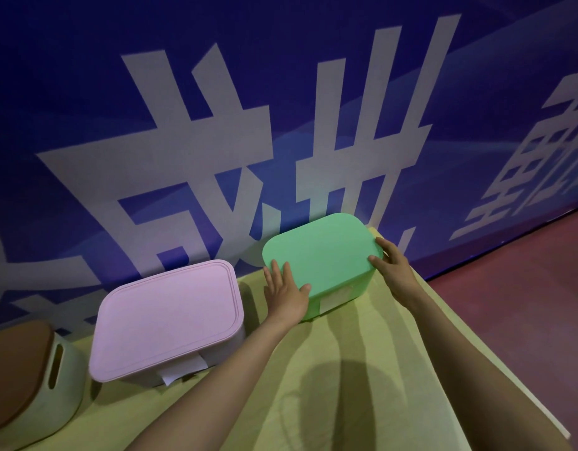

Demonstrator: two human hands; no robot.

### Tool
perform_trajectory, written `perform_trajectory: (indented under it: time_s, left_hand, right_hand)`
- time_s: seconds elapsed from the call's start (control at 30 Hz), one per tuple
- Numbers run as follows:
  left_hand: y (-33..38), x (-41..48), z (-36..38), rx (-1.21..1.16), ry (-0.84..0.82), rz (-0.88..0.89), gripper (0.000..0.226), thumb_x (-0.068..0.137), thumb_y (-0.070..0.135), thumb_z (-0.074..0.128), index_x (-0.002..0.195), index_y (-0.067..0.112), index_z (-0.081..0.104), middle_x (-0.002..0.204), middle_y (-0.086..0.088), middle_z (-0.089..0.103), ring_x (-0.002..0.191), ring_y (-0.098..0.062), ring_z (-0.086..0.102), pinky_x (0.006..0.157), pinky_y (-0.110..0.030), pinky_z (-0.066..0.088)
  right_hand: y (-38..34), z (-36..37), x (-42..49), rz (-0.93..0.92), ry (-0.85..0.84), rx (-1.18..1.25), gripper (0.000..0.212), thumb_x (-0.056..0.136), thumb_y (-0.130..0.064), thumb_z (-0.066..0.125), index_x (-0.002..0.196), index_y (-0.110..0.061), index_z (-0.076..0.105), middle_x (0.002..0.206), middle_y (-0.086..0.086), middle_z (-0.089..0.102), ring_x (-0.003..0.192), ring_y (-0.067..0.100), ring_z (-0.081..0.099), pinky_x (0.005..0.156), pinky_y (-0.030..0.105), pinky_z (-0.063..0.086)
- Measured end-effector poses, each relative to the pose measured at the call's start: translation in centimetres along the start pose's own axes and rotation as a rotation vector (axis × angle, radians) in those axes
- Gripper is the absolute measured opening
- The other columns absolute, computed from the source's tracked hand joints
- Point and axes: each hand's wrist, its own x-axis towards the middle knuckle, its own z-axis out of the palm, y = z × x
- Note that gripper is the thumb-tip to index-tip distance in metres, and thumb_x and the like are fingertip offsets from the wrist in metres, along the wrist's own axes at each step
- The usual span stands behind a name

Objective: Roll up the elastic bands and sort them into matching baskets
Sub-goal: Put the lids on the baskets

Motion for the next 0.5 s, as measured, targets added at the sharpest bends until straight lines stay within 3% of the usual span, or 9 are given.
perform_trajectory:
  time_s: [0.07, 0.17, 0.3, 0.5]
  left_hand:
    - [-0.4, 0.0, 0.4, 0.065, -0.029, 0.016, 0.066, 0.102, 0.037, 0.029, 0.151, 0.012, -0.008, 0.155, -0.009, -0.027, 0.141, -0.026, -0.029, 0.116, -0.040, -0.008]
    - [-0.6, -0.1, 0.8, 0.074, -0.042, 0.030, 0.064, 0.103, 0.036, 0.023, 0.150, 0.012, -0.013, 0.154, -0.008, -0.031, 0.139, -0.025, -0.033, 0.114, -0.037, -0.014]
    - [-0.8, 0.4, 0.8, 0.095, -0.041, 0.045, 0.064, 0.103, 0.038, 0.020, 0.150, 0.013, -0.016, 0.153, -0.006, -0.034, 0.138, -0.023, -0.035, 0.114, -0.037, -0.013]
    - [-0.8, 2.0, 0.0, 0.126, -0.105, 0.039, 0.066, 0.102, 0.042, 0.019, 0.149, 0.015, -0.019, 0.151, -0.005, -0.037, 0.137, -0.023, -0.036, 0.116, -0.041, -0.010]
  right_hand:
    - [-0.6, 0.5, 0.2, -0.105, 0.040, -0.336, 0.049, 0.095, -0.008, 0.053, 0.141, -0.015, 0.041, 0.153, 0.006, 0.031, 0.140, 0.024, 0.028, 0.115, 0.040, 0.027]
    - [-1.0, 2.1, 0.3, -0.299, 0.036, -0.777, 0.049, 0.097, -0.019, 0.050, 0.145, -0.019, 0.036, 0.158, 0.003, 0.020, 0.147, 0.023, 0.007, 0.119, 0.047, 0.011]
    - [0.2, 4.1, 0.3, -0.251, -0.077, -0.928, 0.053, 0.100, -0.044, 0.035, 0.149, -0.026, 0.027, 0.160, -0.002, 0.013, 0.147, 0.022, -0.006, 0.119, 0.045, 0.002]
    - [-0.5, 4.6, 1.5, -0.217, -0.093, -1.019, 0.054, 0.101, -0.048, 0.027, 0.150, -0.030, 0.019, 0.161, -0.004, 0.006, 0.147, 0.022, -0.008, 0.116, 0.055, 0.003]
